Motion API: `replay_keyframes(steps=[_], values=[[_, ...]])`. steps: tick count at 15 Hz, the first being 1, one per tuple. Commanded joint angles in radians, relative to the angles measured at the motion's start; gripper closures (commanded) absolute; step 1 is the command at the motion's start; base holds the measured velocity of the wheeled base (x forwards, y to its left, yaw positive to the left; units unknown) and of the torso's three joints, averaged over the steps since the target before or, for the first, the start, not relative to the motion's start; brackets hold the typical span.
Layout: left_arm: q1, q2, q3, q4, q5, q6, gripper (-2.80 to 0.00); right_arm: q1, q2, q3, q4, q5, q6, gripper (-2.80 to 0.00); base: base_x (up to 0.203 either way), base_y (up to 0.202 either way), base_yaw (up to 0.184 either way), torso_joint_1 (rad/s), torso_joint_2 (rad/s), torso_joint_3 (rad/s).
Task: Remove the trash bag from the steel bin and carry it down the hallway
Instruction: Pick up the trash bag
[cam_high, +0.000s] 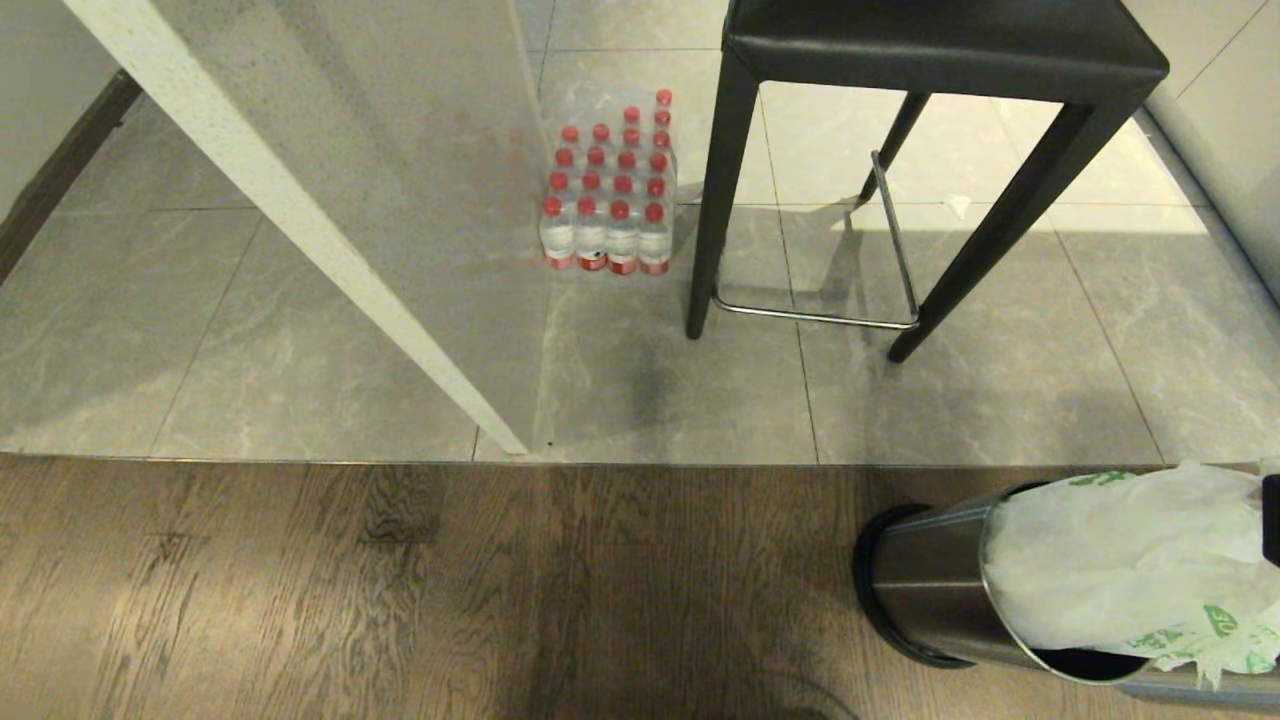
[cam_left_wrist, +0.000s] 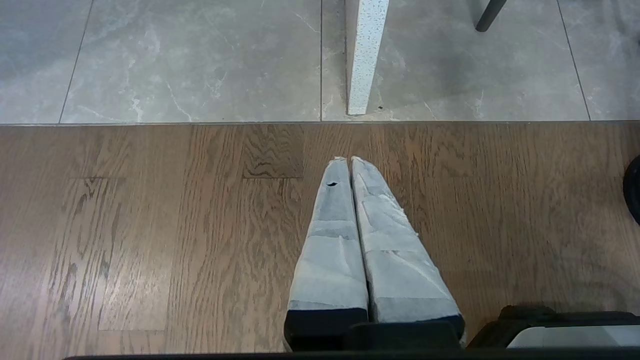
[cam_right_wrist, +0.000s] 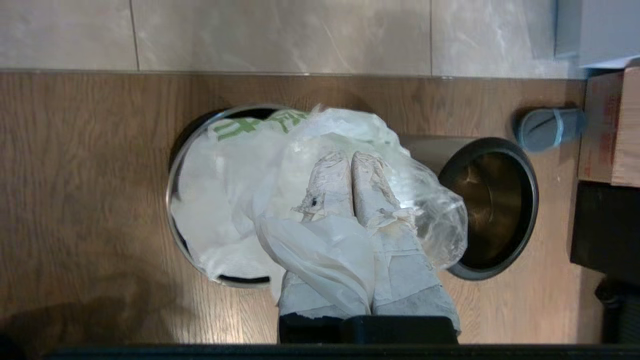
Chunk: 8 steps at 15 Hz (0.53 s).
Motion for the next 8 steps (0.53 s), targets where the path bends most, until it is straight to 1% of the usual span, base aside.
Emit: replay_keyframes(steps=[1, 2, 3, 4, 6, 8], values=[[0.000, 0.000, 0.000, 0.000, 0.000, -0.001, 0.00, 0.011, 0.009, -0.033, 0.023, 0.000, 0.015, 0.00, 0.000, 0.000, 0.000, 0.000, 0.00, 0.000], [0.000, 0.000, 0.000, 0.000, 0.000, -0.001, 0.00, 0.038, 0.020, -0.093, 0.031, 0.001, 0.019, 0.00, 0.000, 0.000, 0.000, 0.000, 0.00, 0.000], [0.000, 0.000, 0.000, 0.000, 0.000, -0.001, 0.00, 0.096, 0.039, -0.126, 0.038, -0.003, 0.020, 0.00, 0.000, 0.000, 0.000, 0.000, 0.00, 0.000], [0.000, 0.000, 0.000, 0.000, 0.000, -0.001, 0.00, 0.118, 0.050, -0.118, 0.041, -0.009, 0.021, 0.00, 0.000, 0.000, 0.000, 0.000, 0.00, 0.000], [0.000, 0.000, 0.000, 0.000, 0.000, -0.001, 0.00, 0.123, 0.064, -0.028, 0.045, -0.028, 0.038, 0.00, 0.000, 0.000, 0.000, 0.000, 0.00, 0.000], [0.000, 0.000, 0.000, 0.000, 0.000, -0.001, 0.00, 0.128, 0.067, -0.026, 0.050, -0.037, 0.050, 0.00, 0.000, 0.000, 0.000, 0.000, 0.00, 0.000]])
